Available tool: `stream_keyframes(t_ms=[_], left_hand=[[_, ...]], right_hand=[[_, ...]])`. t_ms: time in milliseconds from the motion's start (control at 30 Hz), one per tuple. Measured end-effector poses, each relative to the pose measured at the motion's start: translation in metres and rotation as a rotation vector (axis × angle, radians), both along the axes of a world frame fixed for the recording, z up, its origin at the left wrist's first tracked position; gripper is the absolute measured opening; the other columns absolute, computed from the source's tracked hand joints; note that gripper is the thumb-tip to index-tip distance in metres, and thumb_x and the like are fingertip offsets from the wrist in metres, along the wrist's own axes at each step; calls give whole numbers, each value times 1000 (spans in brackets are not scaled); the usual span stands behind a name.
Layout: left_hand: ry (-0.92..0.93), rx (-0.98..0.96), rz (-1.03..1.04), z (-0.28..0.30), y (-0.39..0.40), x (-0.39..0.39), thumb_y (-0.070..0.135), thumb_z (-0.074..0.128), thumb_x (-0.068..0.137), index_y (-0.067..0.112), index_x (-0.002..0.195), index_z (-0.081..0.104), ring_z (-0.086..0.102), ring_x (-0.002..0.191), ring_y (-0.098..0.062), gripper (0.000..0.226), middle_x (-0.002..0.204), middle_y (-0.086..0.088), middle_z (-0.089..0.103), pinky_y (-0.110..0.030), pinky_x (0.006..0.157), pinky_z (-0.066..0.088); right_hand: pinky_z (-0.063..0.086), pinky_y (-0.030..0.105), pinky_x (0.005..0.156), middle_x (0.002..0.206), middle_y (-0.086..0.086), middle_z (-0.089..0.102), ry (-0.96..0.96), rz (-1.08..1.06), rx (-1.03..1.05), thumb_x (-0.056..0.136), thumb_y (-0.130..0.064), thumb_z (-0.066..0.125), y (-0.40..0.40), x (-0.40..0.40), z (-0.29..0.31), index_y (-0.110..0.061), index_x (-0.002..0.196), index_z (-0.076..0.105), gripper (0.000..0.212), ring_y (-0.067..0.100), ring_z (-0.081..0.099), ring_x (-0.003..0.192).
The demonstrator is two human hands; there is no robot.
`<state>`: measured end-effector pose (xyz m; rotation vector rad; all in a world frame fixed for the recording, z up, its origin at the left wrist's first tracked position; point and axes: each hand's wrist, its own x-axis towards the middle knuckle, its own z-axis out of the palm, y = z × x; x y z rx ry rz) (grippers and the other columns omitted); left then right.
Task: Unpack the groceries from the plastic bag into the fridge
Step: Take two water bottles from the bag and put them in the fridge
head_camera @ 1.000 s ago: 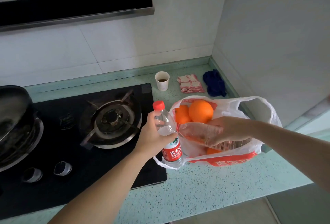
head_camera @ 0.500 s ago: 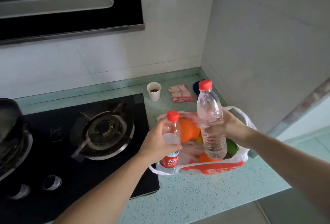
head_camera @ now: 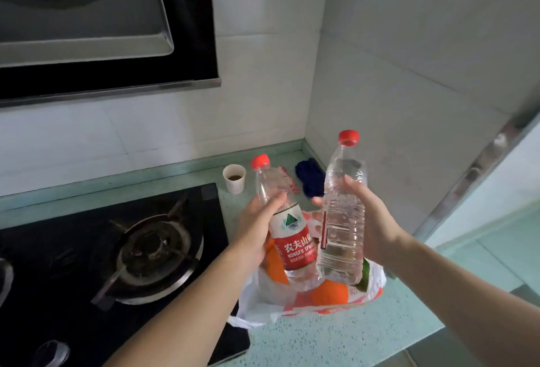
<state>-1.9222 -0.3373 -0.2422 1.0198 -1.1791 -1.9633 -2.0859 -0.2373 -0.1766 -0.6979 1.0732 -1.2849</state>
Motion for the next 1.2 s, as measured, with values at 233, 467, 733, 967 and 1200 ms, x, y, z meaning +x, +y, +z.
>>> stream_keyframes(t_ms=[233, 467, 733, 967, 1200], left_hand=[[77, 147, -261, -14, 13, -10, 62, 58, 76, 9, 121, 62, 71, 82, -31, 70, 101, -20, 72, -44, 85, 53], [-22, 33, -316, -13, 38, -16, 62, 54, 85, 11, 126, 60, 70, 95, -31, 66, 109, -16, 71, -45, 91, 53], [-75, -169, -289, 47, 106, -24, 67, 55, 82, 21, 119, 62, 69, 96, -34, 59, 104, -14, 73, -52, 95, 51], [43, -301, -531, 111, 200, -92, 68, 58, 77, 11, 118, 58, 67, 82, -35, 71, 96, -21, 71, -53, 85, 53], [214, -399, -921, 142, 295, -173, 69, 53, 79, 23, 115, 57, 70, 81, -33, 58, 97, -16, 73, -45, 80, 56]], right_hand=[[57, 40, 71, 91, 12, 73, 170, -54, 79, 49, -73, 73, 28, -9, -13, -9, 97, 69, 80, 27, 71, 84], [59, 36, 69, 105, 16, 72, 218, -172, 129, 70, -64, 54, 72, 0, -16, -8, 116, 60, 72, 31, 70, 97], [56, 38, 64, 94, 17, 73, 279, -387, 122, 55, -79, 66, 164, 5, 17, -6, 110, 61, 91, 30, 72, 84], [56, 38, 65, 88, 18, 73, 322, -782, 78, 68, -68, 65, 290, -11, 58, -8, 109, 64, 73, 30, 71, 73], [57, 40, 68, 84, 20, 72, 484, -1242, 115, 67, -64, 56, 406, -21, 96, -6, 102, 63, 68, 31, 69, 70]])
